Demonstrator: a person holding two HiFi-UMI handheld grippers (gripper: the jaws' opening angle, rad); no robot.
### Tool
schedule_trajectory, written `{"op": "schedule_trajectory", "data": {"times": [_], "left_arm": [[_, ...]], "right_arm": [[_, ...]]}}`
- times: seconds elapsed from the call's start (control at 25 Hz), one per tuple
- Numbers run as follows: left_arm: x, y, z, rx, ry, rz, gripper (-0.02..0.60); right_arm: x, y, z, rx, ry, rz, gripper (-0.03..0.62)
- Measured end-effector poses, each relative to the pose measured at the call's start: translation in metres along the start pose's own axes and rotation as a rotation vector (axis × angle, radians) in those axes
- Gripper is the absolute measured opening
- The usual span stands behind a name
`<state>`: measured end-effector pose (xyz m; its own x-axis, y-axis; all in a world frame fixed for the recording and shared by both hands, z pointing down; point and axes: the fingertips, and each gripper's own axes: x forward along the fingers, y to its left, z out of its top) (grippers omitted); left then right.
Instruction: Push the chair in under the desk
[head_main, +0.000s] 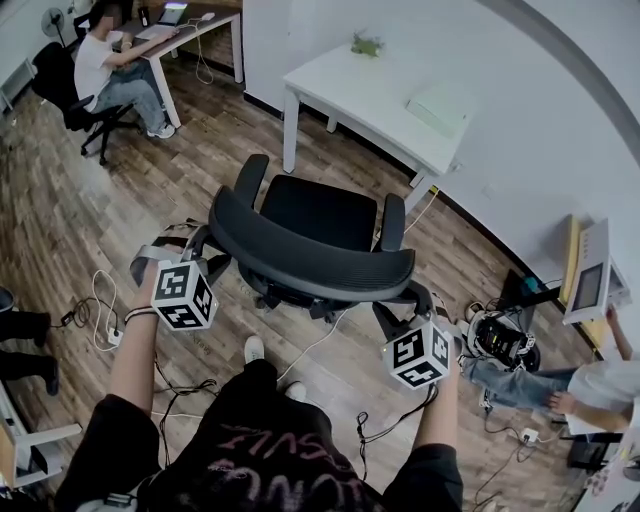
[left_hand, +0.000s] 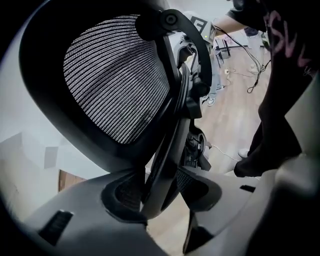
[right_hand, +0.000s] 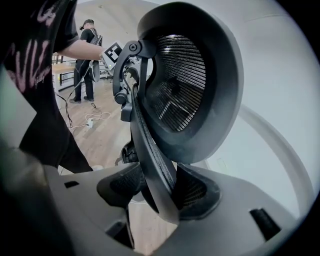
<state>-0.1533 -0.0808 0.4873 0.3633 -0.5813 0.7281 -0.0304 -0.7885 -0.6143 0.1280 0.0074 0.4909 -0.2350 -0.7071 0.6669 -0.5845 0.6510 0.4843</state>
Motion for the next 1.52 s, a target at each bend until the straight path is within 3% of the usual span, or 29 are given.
{"op": "schedule_trajectory", "data": {"times": [0.88, 1.52], "left_arm": [[0.08, 0.095, -0.02, 0.075, -0.131, -0.04, 0.21], [0.127, 0.146, -0.014, 0.092, -0.171, -0.051, 0.213]], "right_arm": [[0.074, -0.059, 0.024, 0.111, 0.094, -0.069, 0.244], [0.111, -0.103, 0.025, 0.12, 0.121, -0.113, 0.244]]}}
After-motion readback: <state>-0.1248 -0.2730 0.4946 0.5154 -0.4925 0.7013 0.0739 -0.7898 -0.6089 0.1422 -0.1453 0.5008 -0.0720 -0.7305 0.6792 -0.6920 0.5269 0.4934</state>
